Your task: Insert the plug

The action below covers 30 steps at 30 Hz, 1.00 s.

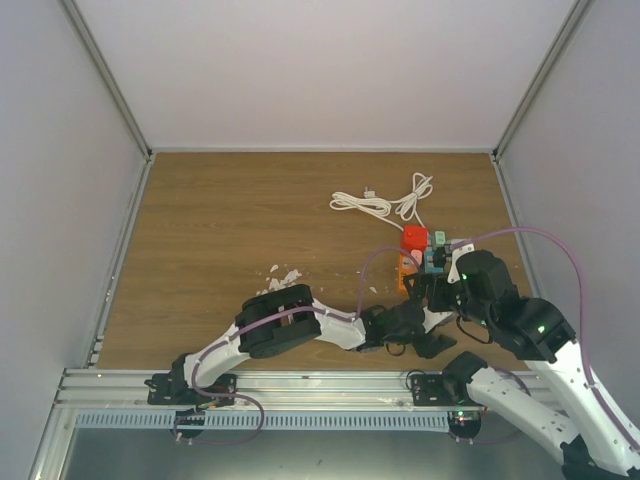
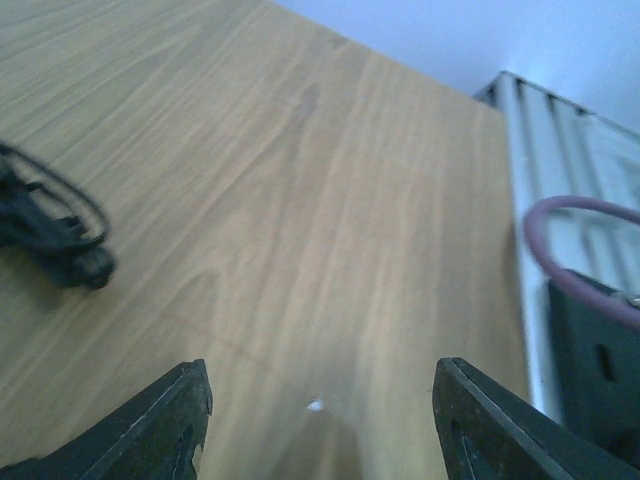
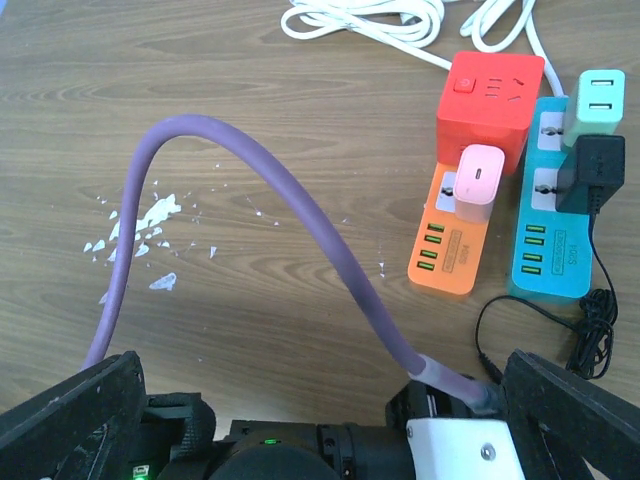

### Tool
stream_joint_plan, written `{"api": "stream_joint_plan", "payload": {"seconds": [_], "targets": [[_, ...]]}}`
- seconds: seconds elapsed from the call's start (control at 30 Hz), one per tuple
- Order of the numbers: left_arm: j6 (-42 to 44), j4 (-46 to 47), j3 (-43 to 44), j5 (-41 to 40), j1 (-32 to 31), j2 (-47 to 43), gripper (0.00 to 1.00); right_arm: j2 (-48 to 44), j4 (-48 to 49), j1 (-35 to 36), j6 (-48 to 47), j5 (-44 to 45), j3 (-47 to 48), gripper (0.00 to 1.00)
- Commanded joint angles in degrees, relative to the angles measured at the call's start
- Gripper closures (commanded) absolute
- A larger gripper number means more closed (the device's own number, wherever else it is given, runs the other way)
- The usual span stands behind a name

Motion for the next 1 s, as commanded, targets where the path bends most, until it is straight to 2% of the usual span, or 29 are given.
{"api": "stream_joint_plan", "payload": {"seconds": [0.0,0.17,0.23,0.33,0.43,0.57,0.67,0.83,0.9,0.97], "targets": [[3.0,6.7,-0.4,6.4,-0.5,-1.4,0.35,-0.5,-1.5,-0.2,0.1,0.8,1.8,0.0],[6.3,13.6,-13.3,4.8,-0.4,-11.5,0.27,-1.3,-2.0,-0.2,0.2,1.9,3.4,0.0],[7.6,13.6,-16.2,2.4,-0.2,-15.3,0.22,-1.5,-1.7,-0.2,0.3,2.0,3.6,0.0],[8.7,11.6,-18.8,-1.4,1.2,-18.9,0.19,-0.2,-2.3,-0.2,1.6,1.7,2.8,0.01],[7.8,13.6,-24.3,-1.6,4.1,-22.9,0.17,2.1,-2.4,-0.2,3.1,1.0,-0.1,0.0],[5.9,18.5,-32.8,0.2,9.9,-30.0,0.14,5.3,0.0,-1.7,4.4,-0.5,-3.7,0.07],[5.6,18.8,-36.8,2.4,14.9,-33.7,0.14,8.6,1.8,-7.2,2.0,-3.1,-7.2,0.09],[7.0,21.6,-45.1,3.5,21.0,-39.8,0.13,14.5,4.8,-21.6,-2.0,-12.2,-10.2,0.15],[6.5,23.5,-48.3,5.4,23.8,-41.3,0.13,16.8,6.1,-25.2,-0.7,-11.8,-11.2,0.16],[5.9,24.7,-50.6,7.8,27.4,-42.1,0.12,19.3,7.2,-25.8,2.1,-9.5,-12.0,0.16]]}}
